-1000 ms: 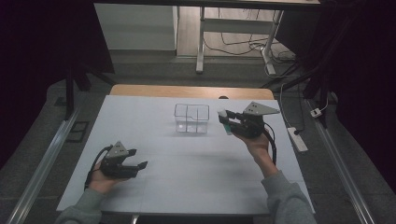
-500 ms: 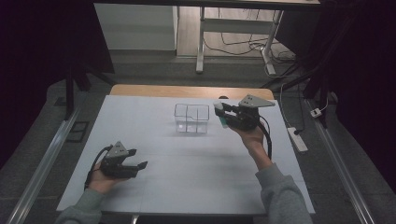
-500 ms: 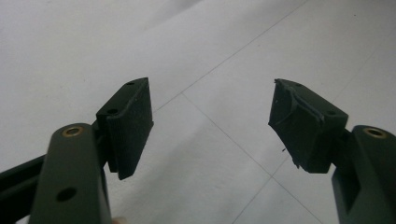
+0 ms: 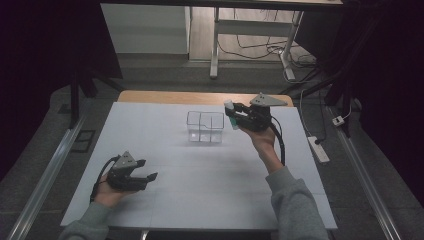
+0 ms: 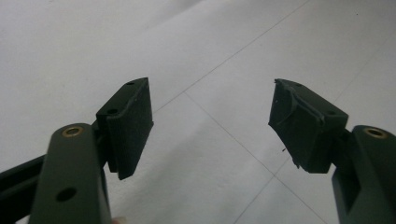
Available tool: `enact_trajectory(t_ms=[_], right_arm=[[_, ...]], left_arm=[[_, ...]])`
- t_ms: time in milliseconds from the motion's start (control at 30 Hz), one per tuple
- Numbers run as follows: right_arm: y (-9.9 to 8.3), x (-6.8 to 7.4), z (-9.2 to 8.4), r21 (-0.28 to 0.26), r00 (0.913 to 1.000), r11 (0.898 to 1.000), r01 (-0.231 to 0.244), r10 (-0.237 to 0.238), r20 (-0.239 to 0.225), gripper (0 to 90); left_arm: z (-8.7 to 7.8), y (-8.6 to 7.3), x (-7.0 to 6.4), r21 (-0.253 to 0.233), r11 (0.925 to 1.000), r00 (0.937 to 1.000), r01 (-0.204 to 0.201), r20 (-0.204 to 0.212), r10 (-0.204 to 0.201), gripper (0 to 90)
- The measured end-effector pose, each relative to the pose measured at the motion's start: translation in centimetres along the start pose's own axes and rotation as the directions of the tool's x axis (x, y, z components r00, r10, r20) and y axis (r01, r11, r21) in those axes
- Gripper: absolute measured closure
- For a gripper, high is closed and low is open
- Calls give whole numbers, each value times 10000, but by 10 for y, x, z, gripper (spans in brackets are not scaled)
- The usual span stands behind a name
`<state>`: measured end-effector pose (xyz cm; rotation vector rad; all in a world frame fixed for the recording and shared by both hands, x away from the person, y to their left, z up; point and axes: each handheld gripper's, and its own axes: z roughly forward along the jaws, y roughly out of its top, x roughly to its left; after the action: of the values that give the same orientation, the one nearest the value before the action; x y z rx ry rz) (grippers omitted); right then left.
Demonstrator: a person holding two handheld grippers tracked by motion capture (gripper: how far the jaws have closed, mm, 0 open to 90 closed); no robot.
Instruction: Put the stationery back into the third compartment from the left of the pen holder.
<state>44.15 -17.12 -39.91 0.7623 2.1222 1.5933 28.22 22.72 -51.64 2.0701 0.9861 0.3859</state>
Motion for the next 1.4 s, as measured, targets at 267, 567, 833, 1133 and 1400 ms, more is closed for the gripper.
enact_trajectory(t_ms=[267,567,833,1133,1400], right_arm=[[-4,-5,25,112,9995,9994,-318,318,-40,645],[-6,-3,51,151,9994,9994,-299,301,-147,645],[-13,-6,67,156,9991,9990,-423,424,-53,644],[-21,-11,74,107,9979,9980,-631,632,-144,643],[-27,-11,70,484,9986,9974,-530,531,-11,472]], left_arm=[[0,-1,1,1,10000,10000,-17,-4,17,299],[0,-1,2,43,10000,10000,2,36,-2,299],[0,-1,2,53,10000,10000,2,55,-2,298],[1,-2,2,123,9999,10000,-10,64,9,295],[1,-2,2,129,9999,10000,-20,77,19,294]])
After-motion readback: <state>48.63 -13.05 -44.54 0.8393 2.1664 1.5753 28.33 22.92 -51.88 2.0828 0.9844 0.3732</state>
